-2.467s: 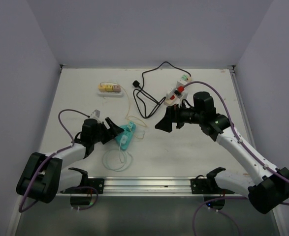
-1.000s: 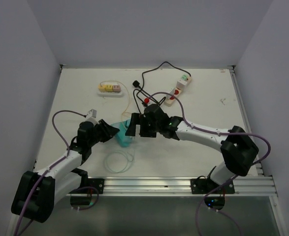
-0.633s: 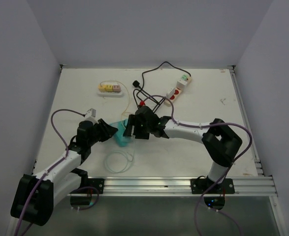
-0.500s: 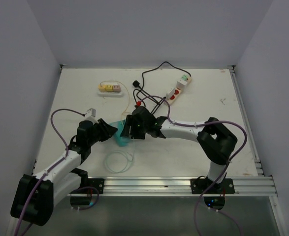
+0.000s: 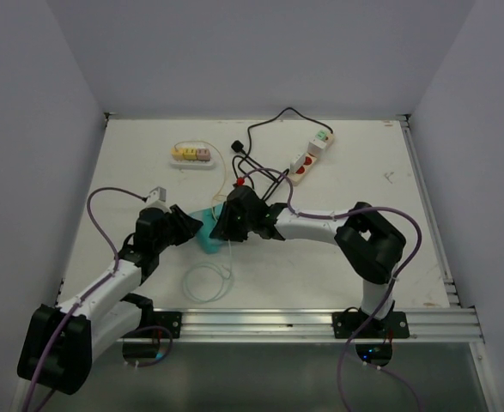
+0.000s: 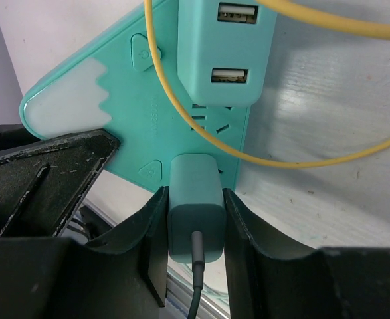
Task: Pull the plug off the socket
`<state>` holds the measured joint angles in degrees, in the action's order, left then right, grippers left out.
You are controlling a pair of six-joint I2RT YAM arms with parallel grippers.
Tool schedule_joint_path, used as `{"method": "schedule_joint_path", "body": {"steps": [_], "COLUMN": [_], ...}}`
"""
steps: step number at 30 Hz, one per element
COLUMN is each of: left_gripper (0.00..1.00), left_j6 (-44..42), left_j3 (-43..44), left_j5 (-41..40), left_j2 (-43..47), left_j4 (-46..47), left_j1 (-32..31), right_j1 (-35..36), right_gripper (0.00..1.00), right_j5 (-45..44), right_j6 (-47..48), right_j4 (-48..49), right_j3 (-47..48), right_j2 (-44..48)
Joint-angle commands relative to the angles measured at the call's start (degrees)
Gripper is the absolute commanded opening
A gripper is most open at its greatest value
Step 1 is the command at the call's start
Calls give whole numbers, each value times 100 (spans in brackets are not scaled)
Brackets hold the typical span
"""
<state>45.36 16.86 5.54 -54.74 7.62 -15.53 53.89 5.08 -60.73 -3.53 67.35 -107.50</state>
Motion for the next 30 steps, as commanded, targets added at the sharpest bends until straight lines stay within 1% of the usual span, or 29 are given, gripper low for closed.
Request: {"method": "schedule_joint_path", "body": {"steps": [1, 3, 8, 15, 19, 23, 27, 30], "left_gripper": [0, 0, 0, 0, 0, 0, 0, 0], "left_j6": [-449, -546, -555, -449, -441, -458, -616, -713], "left_j3": [317, 379, 467, 564, 608, 966, 1450, 1767], "left_j5": [-1133, -1536, -2231, -2803, -2944, -2962, -2787, -2480], "left_j2": [-19, -36, -37, 51, 227, 490, 780, 798], "left_j4": [-487, -664, -1130, -1578, -1693, -1939, -2001, -1992], "left_j1": [24, 24, 24, 24, 24, 24, 24, 24], "right_j1": [-53, -115, -344, -546, -625, -678, -879, -1283], "right_gripper": [0, 0, 0, 0, 0, 0, 0, 0], "right_j5": [133, 133, 177, 204, 318, 432, 590, 705], "right_j6": [70, 44, 8, 105, 184, 324, 421, 509], "right_j4": [-43, -34, -60, -341, -482, -649, -509, -289], "right_j3": [-73, -222, -556, -688, -662, -548, -644, -1013], "right_j2": [379, 571, 933, 1328, 1399, 1504, 1758, 1925]}}
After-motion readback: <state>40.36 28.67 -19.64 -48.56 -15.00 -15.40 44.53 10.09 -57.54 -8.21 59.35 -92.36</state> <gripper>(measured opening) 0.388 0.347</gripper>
